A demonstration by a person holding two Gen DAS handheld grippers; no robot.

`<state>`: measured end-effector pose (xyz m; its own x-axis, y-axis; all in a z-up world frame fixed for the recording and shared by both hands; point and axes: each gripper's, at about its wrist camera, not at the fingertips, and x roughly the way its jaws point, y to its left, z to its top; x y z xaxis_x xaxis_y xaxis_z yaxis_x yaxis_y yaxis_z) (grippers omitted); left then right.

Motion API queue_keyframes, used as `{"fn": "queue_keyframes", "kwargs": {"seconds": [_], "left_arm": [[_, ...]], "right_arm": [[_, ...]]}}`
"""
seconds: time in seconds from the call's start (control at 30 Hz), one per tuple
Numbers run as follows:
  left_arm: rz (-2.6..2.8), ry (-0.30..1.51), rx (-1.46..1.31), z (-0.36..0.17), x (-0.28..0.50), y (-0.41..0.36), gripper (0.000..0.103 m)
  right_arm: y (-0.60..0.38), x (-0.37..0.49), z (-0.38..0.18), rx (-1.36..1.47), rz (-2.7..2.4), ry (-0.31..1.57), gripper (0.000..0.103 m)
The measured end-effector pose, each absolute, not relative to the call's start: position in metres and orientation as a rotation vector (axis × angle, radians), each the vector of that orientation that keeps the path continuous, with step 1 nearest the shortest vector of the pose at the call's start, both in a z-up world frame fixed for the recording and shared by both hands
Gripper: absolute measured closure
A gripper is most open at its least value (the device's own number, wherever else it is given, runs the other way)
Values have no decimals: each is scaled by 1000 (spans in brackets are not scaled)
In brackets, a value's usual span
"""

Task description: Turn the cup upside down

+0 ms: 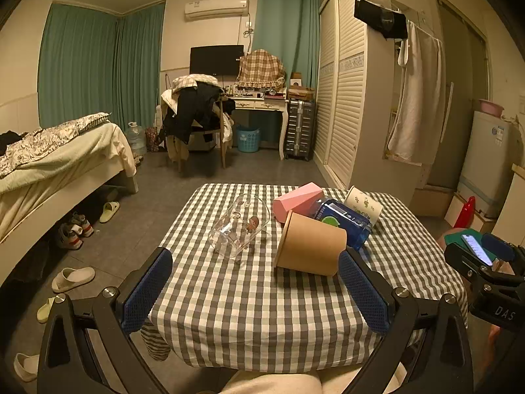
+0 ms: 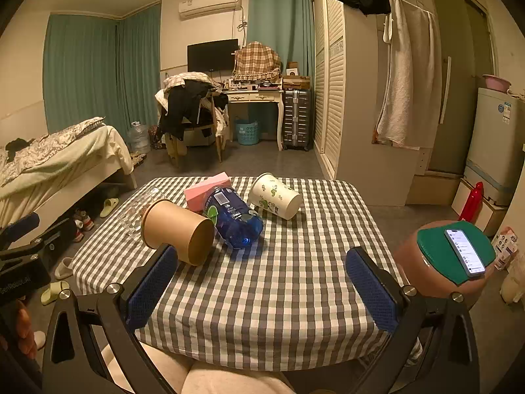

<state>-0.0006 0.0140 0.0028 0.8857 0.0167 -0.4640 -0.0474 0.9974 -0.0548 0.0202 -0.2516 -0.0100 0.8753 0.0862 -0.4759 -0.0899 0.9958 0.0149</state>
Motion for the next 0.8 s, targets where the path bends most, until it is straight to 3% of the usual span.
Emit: {"fn": "queue_keyframes", "kwargs": {"seconds": [0.8], "left_arm": [[32, 495, -54, -10, -1, 11, 0]], "right_arm": [[-248, 23, -18, -10, 107, 511, 0]]}}
